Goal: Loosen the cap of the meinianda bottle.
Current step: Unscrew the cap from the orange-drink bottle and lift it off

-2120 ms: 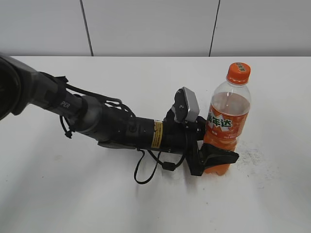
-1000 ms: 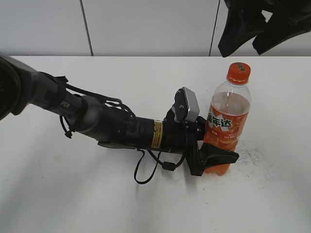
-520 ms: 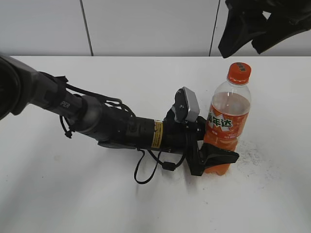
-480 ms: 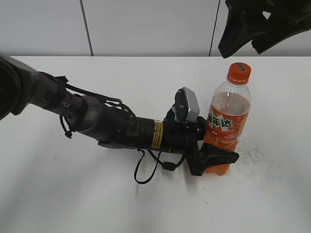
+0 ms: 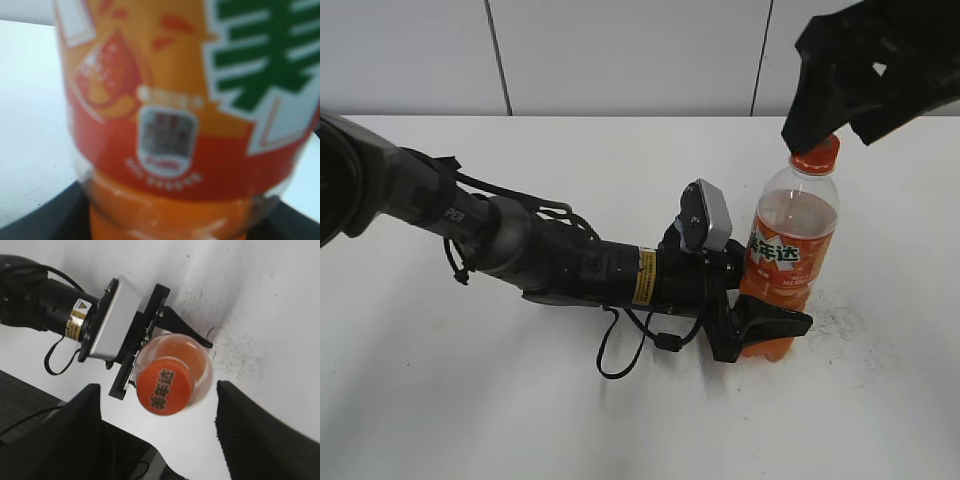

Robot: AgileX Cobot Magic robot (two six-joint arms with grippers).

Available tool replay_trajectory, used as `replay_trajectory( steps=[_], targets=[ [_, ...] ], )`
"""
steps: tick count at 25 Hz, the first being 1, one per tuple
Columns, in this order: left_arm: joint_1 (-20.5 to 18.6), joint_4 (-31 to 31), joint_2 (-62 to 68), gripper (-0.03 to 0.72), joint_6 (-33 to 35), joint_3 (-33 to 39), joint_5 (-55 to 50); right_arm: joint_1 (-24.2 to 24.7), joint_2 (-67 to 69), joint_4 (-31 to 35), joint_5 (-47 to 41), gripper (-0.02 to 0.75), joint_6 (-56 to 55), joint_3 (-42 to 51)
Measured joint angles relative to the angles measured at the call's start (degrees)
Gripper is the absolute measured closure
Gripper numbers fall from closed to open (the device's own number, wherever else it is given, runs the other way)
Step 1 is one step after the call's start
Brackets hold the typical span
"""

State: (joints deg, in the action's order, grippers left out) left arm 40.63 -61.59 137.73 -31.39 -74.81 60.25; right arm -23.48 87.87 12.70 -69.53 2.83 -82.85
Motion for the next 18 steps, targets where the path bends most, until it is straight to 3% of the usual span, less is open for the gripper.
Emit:
replay_trajectory(
  steps=[14, 18],
  targets=[
    [0.00, -0.05, 0.00, 0.192, 0.00, 0.00, -0.06, 0.00, 0.89, -0.48, -0.30, 0.213, -0.07, 2.90],
    [0.00, -0.18, 0.00, 0.192, 0.00, -0.02, -0.06, 0.00, 1.07, -0.48, -0.30, 0.290, -0.07, 2.90]
  ],
)
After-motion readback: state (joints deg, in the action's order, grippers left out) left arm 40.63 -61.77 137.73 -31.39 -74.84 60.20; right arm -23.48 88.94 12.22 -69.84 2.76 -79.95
